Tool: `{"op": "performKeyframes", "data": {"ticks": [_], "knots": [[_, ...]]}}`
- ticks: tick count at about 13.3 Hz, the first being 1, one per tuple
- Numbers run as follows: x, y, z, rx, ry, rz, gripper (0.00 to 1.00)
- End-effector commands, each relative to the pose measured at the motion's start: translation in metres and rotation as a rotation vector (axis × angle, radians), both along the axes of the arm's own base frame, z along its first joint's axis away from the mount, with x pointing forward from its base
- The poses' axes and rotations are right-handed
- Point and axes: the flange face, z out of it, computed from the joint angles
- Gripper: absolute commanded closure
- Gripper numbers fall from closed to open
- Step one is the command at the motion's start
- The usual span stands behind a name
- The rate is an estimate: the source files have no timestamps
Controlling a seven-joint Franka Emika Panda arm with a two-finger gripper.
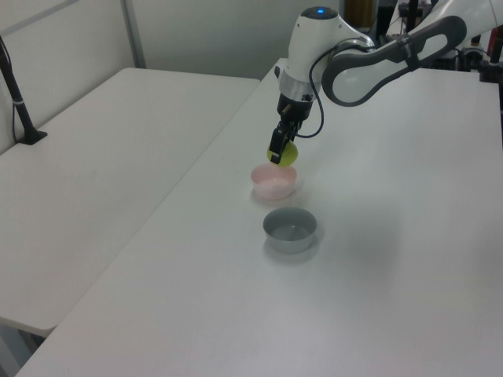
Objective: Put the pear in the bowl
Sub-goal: 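Lower the held pear into the pink bowl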
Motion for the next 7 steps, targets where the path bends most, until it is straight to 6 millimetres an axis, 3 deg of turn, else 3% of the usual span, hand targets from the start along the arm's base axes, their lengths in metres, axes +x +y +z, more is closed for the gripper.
{"op": "performKeyframes", "data": {"ticks": [1, 4, 6, 7], "knots": [[-0.001, 0.004, -0.008, 0.003, -0.051, -0.002, 0.75], [0.003, 0.004, -0.016, 0.013, -0.079, 0.002, 0.73], [0.003, 0.004, -0.018, 0.012, -0.076, 0.002, 0.64], [0.004, 0.004, -0.024, 0.012, -0.068, 0.002, 0.54]]}}
